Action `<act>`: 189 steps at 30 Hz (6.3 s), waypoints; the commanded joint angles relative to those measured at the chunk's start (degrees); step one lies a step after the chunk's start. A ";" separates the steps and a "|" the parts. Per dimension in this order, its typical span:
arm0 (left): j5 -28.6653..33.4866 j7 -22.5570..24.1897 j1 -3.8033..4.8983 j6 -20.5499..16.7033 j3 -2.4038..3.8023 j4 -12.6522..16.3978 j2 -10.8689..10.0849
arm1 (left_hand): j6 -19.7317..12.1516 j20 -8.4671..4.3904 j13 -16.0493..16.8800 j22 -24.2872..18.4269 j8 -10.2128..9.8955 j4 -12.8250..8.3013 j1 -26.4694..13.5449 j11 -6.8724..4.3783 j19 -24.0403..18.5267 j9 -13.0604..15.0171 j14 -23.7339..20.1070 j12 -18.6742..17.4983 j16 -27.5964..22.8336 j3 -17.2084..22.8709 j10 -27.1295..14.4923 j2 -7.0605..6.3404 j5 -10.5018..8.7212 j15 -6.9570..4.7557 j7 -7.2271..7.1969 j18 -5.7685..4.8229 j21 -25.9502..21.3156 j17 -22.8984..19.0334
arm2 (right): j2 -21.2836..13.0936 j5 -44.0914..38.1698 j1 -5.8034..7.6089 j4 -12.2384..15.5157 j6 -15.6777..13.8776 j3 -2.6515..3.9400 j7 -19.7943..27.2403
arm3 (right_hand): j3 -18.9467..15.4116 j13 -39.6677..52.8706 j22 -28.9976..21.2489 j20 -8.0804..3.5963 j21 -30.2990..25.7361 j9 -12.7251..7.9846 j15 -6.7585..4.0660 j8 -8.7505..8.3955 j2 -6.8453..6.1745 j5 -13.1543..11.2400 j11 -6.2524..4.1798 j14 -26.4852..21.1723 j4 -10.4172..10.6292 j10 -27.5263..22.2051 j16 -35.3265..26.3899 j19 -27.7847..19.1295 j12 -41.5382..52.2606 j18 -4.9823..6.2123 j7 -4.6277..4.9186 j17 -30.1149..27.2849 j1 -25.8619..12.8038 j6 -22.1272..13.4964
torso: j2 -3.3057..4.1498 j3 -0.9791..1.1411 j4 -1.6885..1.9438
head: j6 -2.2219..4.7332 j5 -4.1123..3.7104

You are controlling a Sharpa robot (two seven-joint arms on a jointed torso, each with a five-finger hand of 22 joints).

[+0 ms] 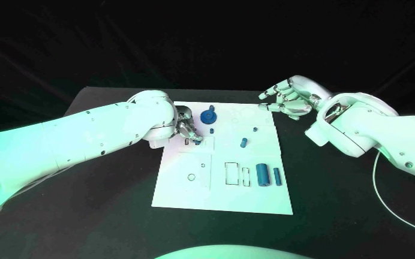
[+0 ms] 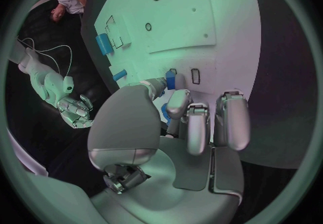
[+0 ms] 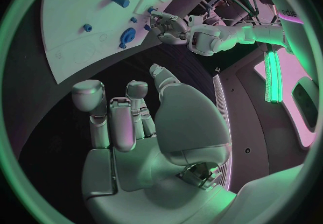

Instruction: Assemble the parts on the task board

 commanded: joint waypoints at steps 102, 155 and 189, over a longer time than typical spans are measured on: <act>0.06 0.96 7.68 8.32 0.30 -16.41 6.04 | 1.56 0.88 -6.11 0.24 -7.08 2.42 -10.90 1.26 -0.56 -3.60 6.03 -6.24 0.14 -30.55 -3.73 7.14 -7.14 0.99 0.97 0.03 -2.01 15.08 | 0.96 0.48 -0.16 -0.65 1.12 -0.01 0.99 | -4.85 -0.62 -1.54 0.07 -1.52 -0.40 0.00 0.70 1.07 -2.61 -0.02 2.75 3.80 -0.73 -0.98 -0.24 0.45 1.29 0.04 -0.40 -0.39 -0.29 | 0.09 0.01 0.08 | 0.24 0.68; -1.14 2.53 5.68 11.50 -0.54 -23.55 10.06 | 2.20 0.51 -6.27 0.99 -6.16 0.74 -1.34 0.80 -0.08 -4.49 6.03 -5.47 0.14 -30.08 -3.37 13.46 -6.97 0.60 0.50 -0.10 -1.86 15.08 | 0.61 0.11 -0.15 -0.94 1.10 -0.01 0.43 | -5.03 -0.90 -1.64 0.05 -1.63 -0.42 -0.02 0.82 1.74 -2.11 -0.04 2.77 3.92 -0.91 -1.03 -0.20 0.27 1.30 0.03 -0.38 0.39 -0.26 | 0.03 0.14 0.00 | -0.54 1.09; -0.47 4.08 5.18 11.34 -0.76 -23.91 10.29 | 0.69 0.36 -8.30 1.72 -5.44 -9.24 5.75 0.66 0.06 -5.43 6.03 -7.02 0.14 -4.57 -3.35 8.25 -6.44 0.56 0.64 -0.15 -2.05 15.08 | 0.49 0.11 -0.15 -0.75 1.40 -0.01 0.36 | -5.14 -0.79 -1.64 0.05 -1.64 -0.42 -0.02 0.86 1.85 -2.02 -0.04 2.78 4.03 -0.85 -1.01 -0.18 0.42 1.30 0.03 -0.34 0.43 -0.22 | -0.01 0.14 -0.01 | -1.01 0.98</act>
